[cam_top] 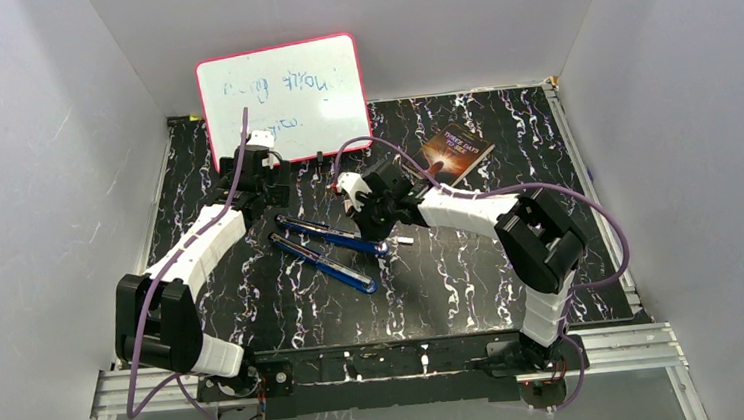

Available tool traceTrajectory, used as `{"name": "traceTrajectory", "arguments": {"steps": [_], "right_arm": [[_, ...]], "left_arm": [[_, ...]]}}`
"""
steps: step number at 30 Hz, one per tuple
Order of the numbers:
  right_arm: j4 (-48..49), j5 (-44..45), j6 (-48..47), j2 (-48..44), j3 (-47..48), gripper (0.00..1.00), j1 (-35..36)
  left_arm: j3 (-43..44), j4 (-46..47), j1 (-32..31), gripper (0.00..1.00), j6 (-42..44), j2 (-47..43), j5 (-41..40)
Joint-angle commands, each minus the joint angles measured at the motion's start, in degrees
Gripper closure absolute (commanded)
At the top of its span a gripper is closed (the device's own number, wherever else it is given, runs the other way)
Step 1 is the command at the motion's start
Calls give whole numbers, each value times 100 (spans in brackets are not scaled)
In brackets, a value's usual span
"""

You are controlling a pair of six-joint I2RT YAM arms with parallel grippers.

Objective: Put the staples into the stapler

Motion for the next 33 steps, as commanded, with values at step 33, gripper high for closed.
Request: {"name": "traceTrajectory", "arguments": {"steps": [33], "right_arm": [[-877, 746, -314, 272, 630, 100, 398]], "left_arm": [[142, -40, -44, 2, 74, -130, -11]]}}
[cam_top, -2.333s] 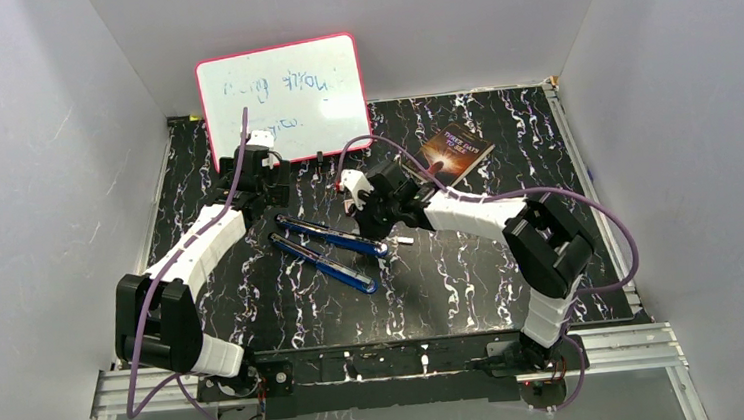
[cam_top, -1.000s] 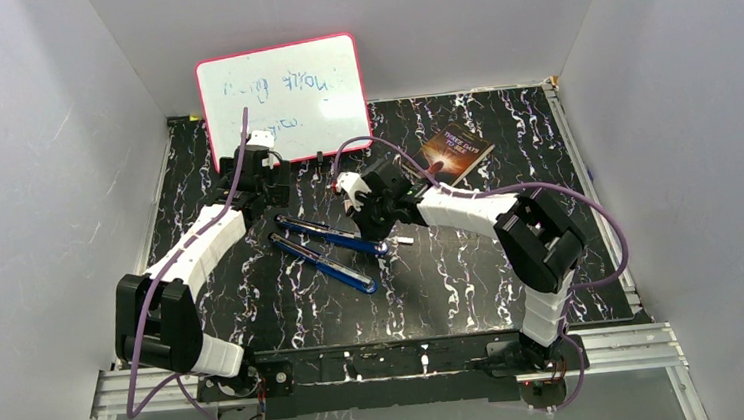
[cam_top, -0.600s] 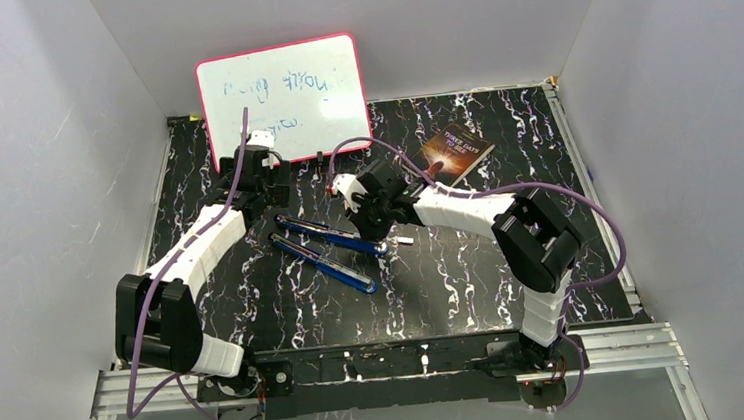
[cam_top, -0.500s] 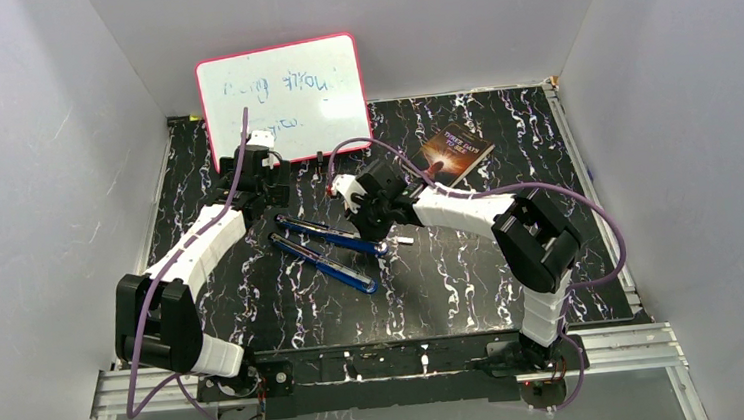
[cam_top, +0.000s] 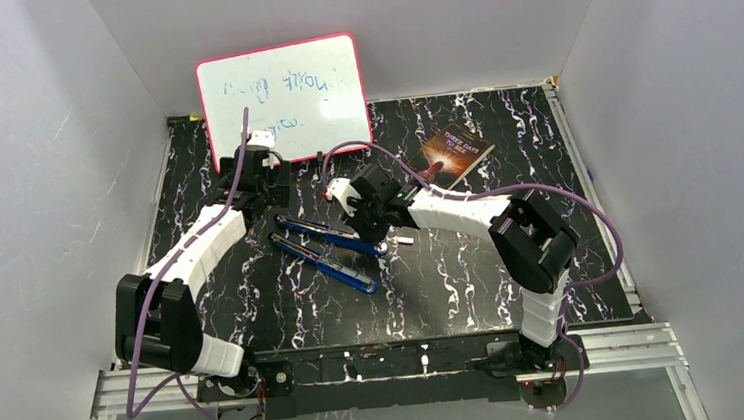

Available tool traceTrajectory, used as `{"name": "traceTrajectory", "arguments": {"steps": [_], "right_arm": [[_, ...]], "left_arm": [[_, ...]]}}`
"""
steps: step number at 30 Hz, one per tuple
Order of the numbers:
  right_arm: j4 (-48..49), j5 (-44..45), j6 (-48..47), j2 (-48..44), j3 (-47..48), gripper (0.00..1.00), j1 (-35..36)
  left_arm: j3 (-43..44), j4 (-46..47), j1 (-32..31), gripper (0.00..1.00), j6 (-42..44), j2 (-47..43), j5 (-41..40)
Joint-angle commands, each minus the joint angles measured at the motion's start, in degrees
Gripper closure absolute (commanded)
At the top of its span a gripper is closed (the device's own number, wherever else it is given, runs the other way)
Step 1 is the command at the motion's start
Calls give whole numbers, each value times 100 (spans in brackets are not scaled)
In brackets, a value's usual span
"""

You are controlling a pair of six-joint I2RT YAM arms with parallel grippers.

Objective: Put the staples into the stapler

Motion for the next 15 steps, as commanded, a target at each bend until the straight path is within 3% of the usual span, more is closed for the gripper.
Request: {"name": "traceTrajectory", "arguments": {"steps": [1, 15], "right_arm": [[-319, 155, -110, 88, 231, 100, 80], [-530, 79, -227, 93, 163, 100, 115]], "left_arm": [[142, -42, -34, 2, 64, -131, -17], [144, -42, -32, 2, 71, -114, -26]]}}
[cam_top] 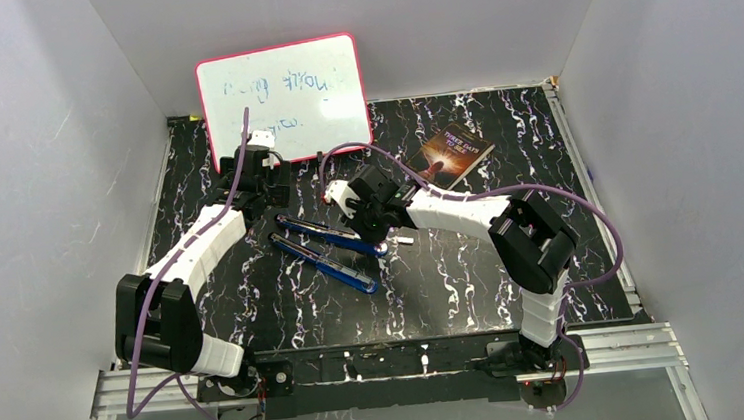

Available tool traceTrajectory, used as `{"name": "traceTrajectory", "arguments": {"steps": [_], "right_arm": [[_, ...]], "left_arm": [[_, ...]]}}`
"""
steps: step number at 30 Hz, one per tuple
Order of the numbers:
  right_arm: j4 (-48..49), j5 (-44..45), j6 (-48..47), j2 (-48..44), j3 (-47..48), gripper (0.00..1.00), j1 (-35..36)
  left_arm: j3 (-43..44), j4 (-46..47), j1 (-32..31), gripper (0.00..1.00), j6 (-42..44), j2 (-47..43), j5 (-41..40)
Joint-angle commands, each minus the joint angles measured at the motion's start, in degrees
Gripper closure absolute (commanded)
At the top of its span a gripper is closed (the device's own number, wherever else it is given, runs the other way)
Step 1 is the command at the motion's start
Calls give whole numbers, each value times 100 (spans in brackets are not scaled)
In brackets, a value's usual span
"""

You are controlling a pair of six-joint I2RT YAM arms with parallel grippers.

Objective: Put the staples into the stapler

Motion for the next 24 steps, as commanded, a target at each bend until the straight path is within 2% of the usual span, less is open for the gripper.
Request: {"name": "traceTrajectory", "arguments": {"steps": [1, 9, 13, 18, 24], "right_arm": [[-288, -75, -78, 76, 42, 100, 47], [-240, -92, -70, 28, -77, 93, 43], [-197, -108, -61, -30, -102, 83, 44], [-152, -125, -52, -90, -109, 76, 43], [-37, -96, -22, -195, -134, 76, 42]], "left_arm": [[144, -41, -30, 2, 45, -114, -24], [149, -42, -32, 2, 45, -114, -24], [144, -42, -34, 2, 45, -114, -15], [145, -42, -31, 2, 46, -114, -15], [145, -38, -33, 2, 45, -113, -16]]}}
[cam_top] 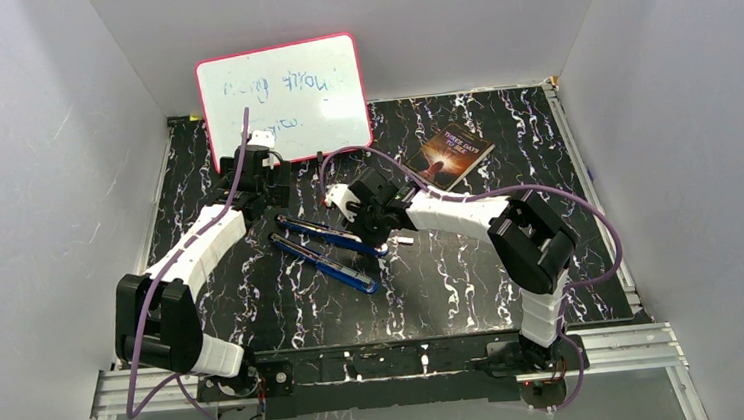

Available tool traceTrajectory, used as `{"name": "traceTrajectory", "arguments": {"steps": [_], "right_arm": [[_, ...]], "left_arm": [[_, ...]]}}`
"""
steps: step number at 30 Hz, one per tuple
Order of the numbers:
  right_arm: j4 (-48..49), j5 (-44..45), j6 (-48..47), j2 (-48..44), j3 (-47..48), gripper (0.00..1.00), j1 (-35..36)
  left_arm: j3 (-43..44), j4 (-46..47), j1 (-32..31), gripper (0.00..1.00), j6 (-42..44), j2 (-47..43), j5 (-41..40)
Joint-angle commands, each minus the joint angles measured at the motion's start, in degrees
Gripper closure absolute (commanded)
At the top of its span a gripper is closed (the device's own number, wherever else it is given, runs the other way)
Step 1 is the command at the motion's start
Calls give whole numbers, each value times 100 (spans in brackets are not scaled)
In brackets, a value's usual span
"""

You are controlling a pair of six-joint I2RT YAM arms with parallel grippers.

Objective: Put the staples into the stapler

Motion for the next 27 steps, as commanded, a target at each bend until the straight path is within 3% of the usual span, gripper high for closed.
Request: {"name": "traceTrajectory", "arguments": {"steps": [1, 9, 21, 27], "right_arm": [[65, -43, 31, -210, -88, 79, 31], [235, -113, 77, -357, -163, 98, 32], [518, -167, 157, -622, -248, 100, 23], [137, -25, 162, -485, 115, 100, 19]], "left_arm": [[152, -41, -28, 2, 44, -111, -15], [149, -42, -32, 2, 42, -114, -15], [149, -42, -32, 2, 42, -105, -17], [144, -42, -29, 2, 39, -105, -24]]}}
